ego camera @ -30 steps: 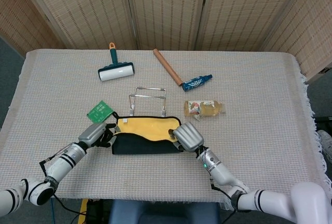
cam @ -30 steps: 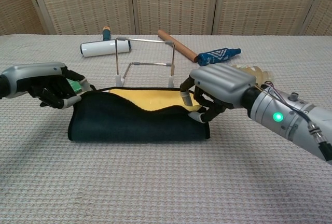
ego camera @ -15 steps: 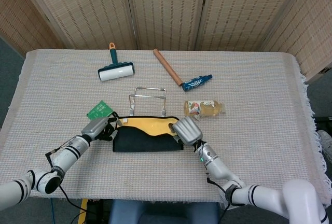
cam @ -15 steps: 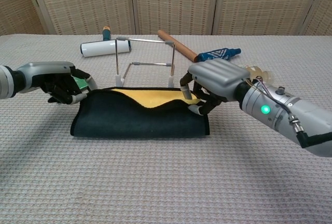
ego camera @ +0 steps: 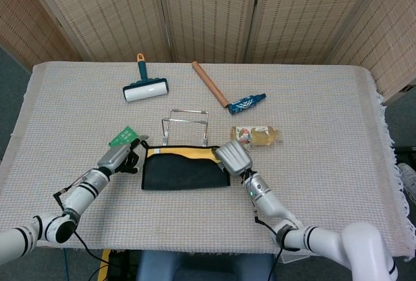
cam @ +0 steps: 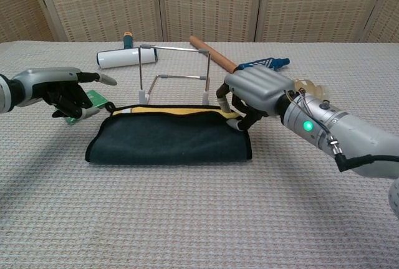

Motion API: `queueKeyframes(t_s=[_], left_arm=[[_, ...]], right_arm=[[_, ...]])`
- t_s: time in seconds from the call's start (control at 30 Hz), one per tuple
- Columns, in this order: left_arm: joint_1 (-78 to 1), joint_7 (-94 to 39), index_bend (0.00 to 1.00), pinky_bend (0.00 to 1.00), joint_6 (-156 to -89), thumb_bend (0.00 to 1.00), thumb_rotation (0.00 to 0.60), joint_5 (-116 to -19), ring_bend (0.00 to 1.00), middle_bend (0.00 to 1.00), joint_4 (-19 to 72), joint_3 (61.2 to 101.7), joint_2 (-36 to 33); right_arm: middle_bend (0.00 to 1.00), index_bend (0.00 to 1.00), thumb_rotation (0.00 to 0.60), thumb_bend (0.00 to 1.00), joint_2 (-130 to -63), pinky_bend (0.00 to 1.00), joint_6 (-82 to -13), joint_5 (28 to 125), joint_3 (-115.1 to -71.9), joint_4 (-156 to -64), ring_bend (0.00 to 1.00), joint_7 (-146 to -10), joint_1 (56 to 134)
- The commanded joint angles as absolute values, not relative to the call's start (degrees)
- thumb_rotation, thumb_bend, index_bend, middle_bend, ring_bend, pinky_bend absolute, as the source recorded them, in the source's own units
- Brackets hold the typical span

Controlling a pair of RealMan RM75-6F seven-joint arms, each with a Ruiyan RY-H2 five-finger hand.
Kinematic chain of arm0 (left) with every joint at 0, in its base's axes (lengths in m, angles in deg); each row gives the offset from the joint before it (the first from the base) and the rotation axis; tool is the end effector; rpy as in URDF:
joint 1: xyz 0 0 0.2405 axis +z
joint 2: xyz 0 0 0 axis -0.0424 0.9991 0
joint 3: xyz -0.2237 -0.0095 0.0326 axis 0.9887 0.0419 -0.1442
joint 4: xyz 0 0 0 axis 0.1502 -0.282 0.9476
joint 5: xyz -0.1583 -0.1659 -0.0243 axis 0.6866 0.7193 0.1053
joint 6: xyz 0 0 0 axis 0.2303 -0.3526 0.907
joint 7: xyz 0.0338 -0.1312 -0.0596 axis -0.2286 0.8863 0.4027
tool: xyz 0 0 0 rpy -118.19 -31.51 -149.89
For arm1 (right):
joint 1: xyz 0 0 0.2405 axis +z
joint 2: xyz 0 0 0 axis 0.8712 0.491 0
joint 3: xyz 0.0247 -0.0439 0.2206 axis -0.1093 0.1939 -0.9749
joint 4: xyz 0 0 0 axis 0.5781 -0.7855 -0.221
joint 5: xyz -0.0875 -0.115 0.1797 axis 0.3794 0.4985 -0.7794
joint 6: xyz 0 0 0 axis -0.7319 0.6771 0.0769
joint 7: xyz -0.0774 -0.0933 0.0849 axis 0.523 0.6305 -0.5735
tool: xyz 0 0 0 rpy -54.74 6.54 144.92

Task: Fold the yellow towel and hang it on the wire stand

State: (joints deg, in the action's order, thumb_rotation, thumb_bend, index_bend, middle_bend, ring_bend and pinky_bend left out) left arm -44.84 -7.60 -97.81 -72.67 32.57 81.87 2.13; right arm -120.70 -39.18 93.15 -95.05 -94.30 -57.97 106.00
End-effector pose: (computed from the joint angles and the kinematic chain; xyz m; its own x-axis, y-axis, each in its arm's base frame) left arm -0.1920 0.3574 -0.0086 0.0456 0.5277 0.8482 0.9955 -0.0946 0.0054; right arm -0.1023 -0.3462 -0.1012 0.5781 -0.0681 0.8131 -0.7150 -0.5225 0.4646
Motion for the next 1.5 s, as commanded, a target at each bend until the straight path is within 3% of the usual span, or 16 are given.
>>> queueKeyframes(t_s=[0.03,0.47,0.6,0.73,0.87,1.1,1.3,1.5], left_arm=[[-43.23,-7.78,0.0,0.84,-99.82,0.51,0.6,-72.67,0.79,0.87,34.64,81.96,3.62],[-39.81,-6.66,0.0,0.84,-102.57,0.51,0.6,-75.21,0.79,0.87,39.47,80.96,7.73],[-39.39,-6.48,0.0,0.84,-102.67,0.49,0.6,-75.61,0.79,0.87,39.81,80.76,8.1],[-39.07,-6.23,0.0,0.84,-102.76,0.49,0.6,-75.85,0.79,0.87,39.91,80.7,8.24],[-38.74,-5.94,0.0,0.84,-103.08,0.49,0.6,-76.1,0.79,0.87,40.14,80.83,8.57],[-37.64,-5.29,0.0,0.84,-104.2,0.49,0.6,-76.81,0.79,0.87,41.1,80.76,9.83],[-36.63,-4.68,0.0,0.84,-105.07,0.49,0.6,-77.6,0.79,0.87,42.01,80.46,11.13],[-36.12,-4.3,0.0,0.84,-105.06,0.49,0.6,-77.83,0.79,0.87,42.69,80.18,11.69]], right_arm=[[0.91,0.64,0.6,0.47,-121.46,1.0,-39.27,93.05,-95.34,-92.48,1.0,-58.24,106.69],[0.9,0.63,0.6,0.47,-124.38,1.0,-38.99,92.36,-95.77,-85.65,1.0,-60.21,108.42],[0.9,0.45,0.6,0.46,-124.43,1.0,-38.81,92.33,-95.52,-85.51,1.0,-60.91,108.52],[0.89,0.23,0.6,0.37,-124.12,1.0,-38.88,92.27,-95.58,-85.99,1.0,-61.6,108.63],[0.89,0.16,0.6,0.33,-123.56,1.0,-39.55,92.54,-95.69,-86.63,1.0,-62.04,108.76],[0.89,0.17,0.6,0.27,-119.74,1.0,-42.39,95.53,-94.18,-90.3,1.0,-64.24,108.04],[0.89,0.38,0.6,0.21,-113.92,1.0,-43.83,102.58,-88.85,-92.96,1.0,-66.65,108.0],[0.89,0.44,0.6,0.21,-110.85,1.0,-43.3,107.37,-84.43,-93.02,1.0,-66.46,108.44]])
